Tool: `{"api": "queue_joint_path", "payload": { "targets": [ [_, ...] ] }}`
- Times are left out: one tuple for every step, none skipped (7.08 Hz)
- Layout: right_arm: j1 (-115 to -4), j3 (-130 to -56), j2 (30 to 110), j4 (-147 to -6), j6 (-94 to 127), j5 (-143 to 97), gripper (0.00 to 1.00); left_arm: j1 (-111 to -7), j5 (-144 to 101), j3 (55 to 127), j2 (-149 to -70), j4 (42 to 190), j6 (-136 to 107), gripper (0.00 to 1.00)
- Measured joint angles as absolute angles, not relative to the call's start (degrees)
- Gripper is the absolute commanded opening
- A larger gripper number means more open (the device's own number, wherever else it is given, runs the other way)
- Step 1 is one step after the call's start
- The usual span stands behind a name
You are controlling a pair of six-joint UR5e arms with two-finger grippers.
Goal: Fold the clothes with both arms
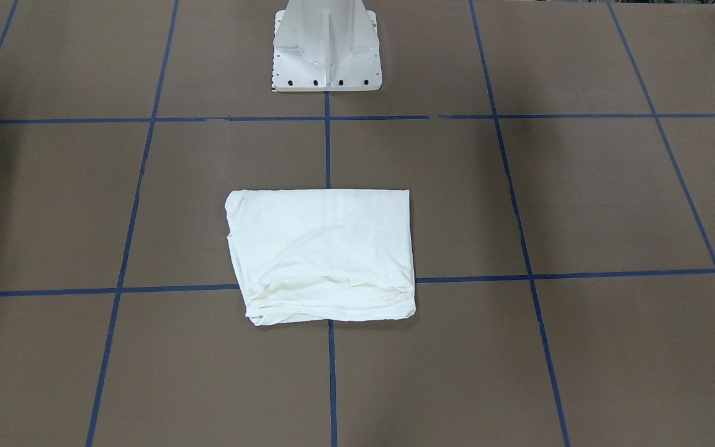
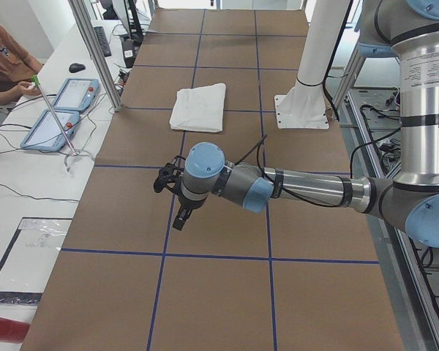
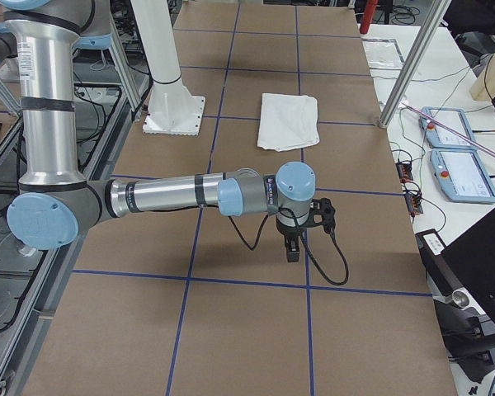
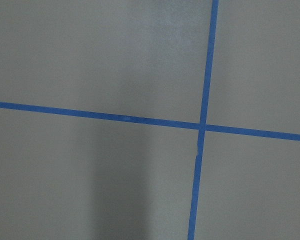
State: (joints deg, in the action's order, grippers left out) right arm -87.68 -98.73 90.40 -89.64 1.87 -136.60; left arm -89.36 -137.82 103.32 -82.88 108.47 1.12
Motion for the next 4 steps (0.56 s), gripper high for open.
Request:
{"api": "queue_joint_path", "payload": {
  "targets": [
    [-87.3,-98.7,90.1,-89.7,1.9,-136.6,1.0,-89.3,-137.9,103.4,-83.0,108.5,1.1,1.0],
    [-86.8,-98.6,89.4,-89.7,1.9,-136.5,1.0,-89.3,-137.8,103.4,-83.1,108.6,1.2,1.0],
    [-86.5,-98.6,89.0,-89.7,2.0,-136.6,1.0,-89.3,-137.9,103.5,-83.3,108.6,1.2,1.0],
    [-86.2,-98.3,88.3,-89.7,2.0,-136.6,1.0,-89.3,-137.9,103.9,-83.6,108.8,1.2,1.0]
  ]
}}
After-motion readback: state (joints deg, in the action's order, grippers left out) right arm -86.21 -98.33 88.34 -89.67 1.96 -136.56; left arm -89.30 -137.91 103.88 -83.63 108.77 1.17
